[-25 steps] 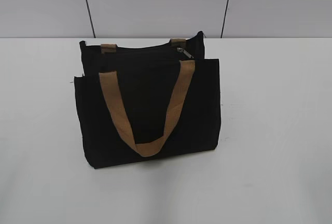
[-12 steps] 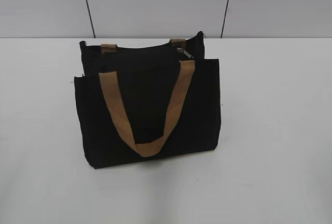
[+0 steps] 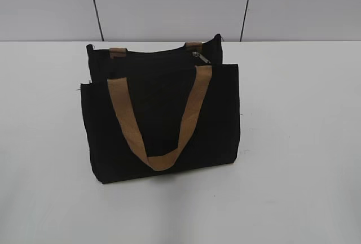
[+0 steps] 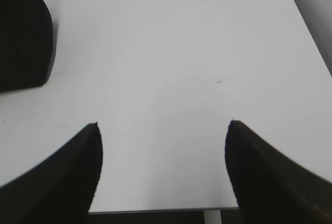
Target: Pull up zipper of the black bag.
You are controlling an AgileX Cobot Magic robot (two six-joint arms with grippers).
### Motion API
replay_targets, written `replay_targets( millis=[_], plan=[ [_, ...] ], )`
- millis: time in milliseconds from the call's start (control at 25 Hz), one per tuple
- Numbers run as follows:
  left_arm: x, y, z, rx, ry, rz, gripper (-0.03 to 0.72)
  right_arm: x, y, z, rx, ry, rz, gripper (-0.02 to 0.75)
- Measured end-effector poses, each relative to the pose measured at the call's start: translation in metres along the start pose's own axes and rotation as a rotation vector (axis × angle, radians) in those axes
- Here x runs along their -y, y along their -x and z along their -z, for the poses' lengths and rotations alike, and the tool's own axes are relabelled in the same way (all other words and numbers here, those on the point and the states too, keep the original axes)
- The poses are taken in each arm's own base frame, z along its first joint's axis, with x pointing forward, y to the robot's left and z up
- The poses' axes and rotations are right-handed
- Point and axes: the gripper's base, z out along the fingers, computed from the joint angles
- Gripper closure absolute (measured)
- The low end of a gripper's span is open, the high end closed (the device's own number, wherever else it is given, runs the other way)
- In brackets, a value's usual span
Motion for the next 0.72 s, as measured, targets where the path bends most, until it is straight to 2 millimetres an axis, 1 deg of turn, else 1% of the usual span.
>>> replay_targets(
  millis=[320, 440, 560, 720],
  plan=[
    [0.0, 0.0, 0.0, 0.0, 0.0, 0.002, 0.321, -0.0007, 0.0001, 0.0, 0.001, 0.008, -0.004, 0.171],
    [-0.0003, 0.0, 0.0, 0.001, 0.003, 0.038, 0.34, -0.0008, 0.0001, 0.0, 0.001, 0.009, -0.005, 0.171],
    [-0.0023, -0.0002, 0.0, -0.001, 0.025, 0.067, 0.352, -0.0008, 0.0001, 0.0, 0.001, 0.009, -0.006, 0.171],
    [-0.0061, -0.0006, 0.0002, -0.005, 0.067, 0.057, 0.377, -0.0009, 0.0001, 0.0, 0.001, 0.01, -0.006, 0.171]
  ],
)
